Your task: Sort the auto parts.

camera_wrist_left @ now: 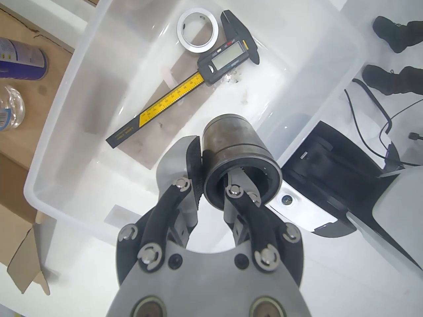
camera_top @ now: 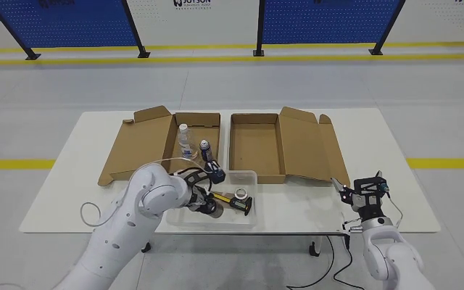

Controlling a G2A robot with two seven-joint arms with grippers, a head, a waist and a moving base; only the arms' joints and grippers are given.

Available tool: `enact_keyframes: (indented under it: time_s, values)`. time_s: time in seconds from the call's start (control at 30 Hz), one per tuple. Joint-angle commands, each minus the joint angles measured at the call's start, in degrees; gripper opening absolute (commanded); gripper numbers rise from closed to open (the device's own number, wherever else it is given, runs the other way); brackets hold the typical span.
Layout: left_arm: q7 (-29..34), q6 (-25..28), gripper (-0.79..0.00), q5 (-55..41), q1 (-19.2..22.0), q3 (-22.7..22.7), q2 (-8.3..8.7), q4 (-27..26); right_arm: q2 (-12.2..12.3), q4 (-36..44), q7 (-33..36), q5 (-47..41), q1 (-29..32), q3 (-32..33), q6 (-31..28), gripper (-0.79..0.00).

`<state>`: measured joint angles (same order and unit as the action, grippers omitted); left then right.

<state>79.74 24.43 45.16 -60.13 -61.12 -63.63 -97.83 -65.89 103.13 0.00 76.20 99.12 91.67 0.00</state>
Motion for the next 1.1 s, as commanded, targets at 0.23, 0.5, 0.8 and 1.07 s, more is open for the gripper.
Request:
enact_keyframes:
  time_s: [0.23,0.5,0.8,1.07]
  values:
    - [-0.7,0.0,-0.785,0.2,0.6,-0.9,0.75,0.9,0.0,0.0,0.0,0.0,0.0,0.0,0.0,0.0]
    - [-4.7,-2.7,-0.785,2.7,2.0,-6.9,1.9,-0.2,0.0,0.0,0.0,0.0,0.0,0.0,0.0,0.0]
    - [-9.5,-8.0,-0.785,11.7,2.3,-11.4,2.9,0.9,0.0,0.0,0.0,0.0,0.0,0.0,0.0,0.0]
    - [-13.2,-14.6,-0.785,22.1,4.9,-7.5,2.35,5.3,0.0,0.0,0.0,0.0,0.0,0.0,0.0,0.0]
